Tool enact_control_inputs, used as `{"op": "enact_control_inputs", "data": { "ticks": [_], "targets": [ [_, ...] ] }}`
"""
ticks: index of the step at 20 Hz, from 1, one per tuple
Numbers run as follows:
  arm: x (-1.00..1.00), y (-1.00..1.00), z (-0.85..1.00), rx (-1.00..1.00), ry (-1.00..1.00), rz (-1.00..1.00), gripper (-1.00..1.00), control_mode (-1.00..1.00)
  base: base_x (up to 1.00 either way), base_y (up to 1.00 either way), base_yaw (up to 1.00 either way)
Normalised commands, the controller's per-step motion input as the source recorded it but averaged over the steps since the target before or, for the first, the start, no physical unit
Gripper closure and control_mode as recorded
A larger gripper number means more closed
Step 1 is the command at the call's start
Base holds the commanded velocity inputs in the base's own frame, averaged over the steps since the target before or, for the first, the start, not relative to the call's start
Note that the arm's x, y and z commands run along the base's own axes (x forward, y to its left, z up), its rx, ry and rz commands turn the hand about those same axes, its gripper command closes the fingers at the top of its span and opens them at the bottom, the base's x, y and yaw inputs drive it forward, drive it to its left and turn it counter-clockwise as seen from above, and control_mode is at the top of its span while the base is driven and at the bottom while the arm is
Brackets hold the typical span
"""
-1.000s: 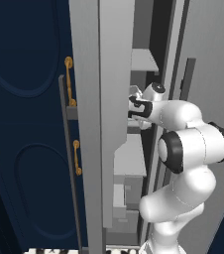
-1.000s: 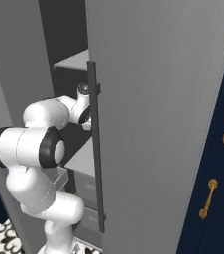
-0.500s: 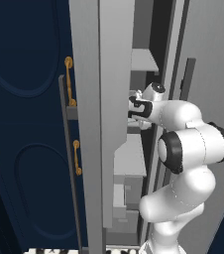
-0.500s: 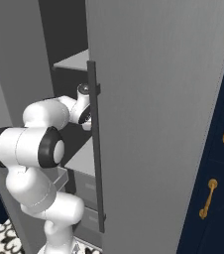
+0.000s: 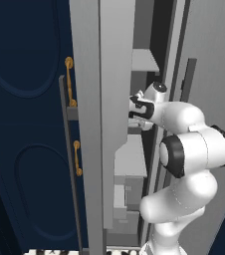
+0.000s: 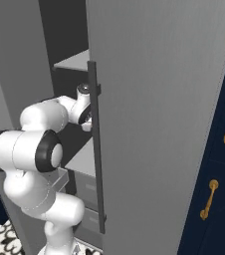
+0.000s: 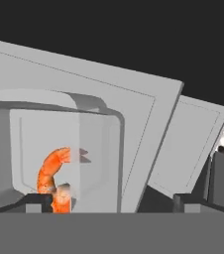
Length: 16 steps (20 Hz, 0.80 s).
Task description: Take the meat container that has the shrimp and place it on the second highest rack of the freezer. Then take the vegetable container that has the potato and squash and place it on the highest rack of the freezer.
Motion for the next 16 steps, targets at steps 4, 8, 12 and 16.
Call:
{"op": "enact_control_inputs", "data": {
  "ticks": [4,8,12,16],
  "targets": [
    [-0.26,0.0,0.58,0.0,-0.04,0.0,-1.0,-1.0,0.0,0.0,0.0],
    [-0.36,0.0,0.53,0.0,0.0,0.0,-1.0,-1.0,0.0,0.0,0.0],
    [-0.96,0.0,0.07,0.0,0.0,0.0,-1.0,-1.0,0.0,0.0,0.0],
    [-1.0,0.0,0.02,0.0,0.0,0.0,-1.0,-1.0,0.0,0.0,0.0]
  ]
}}
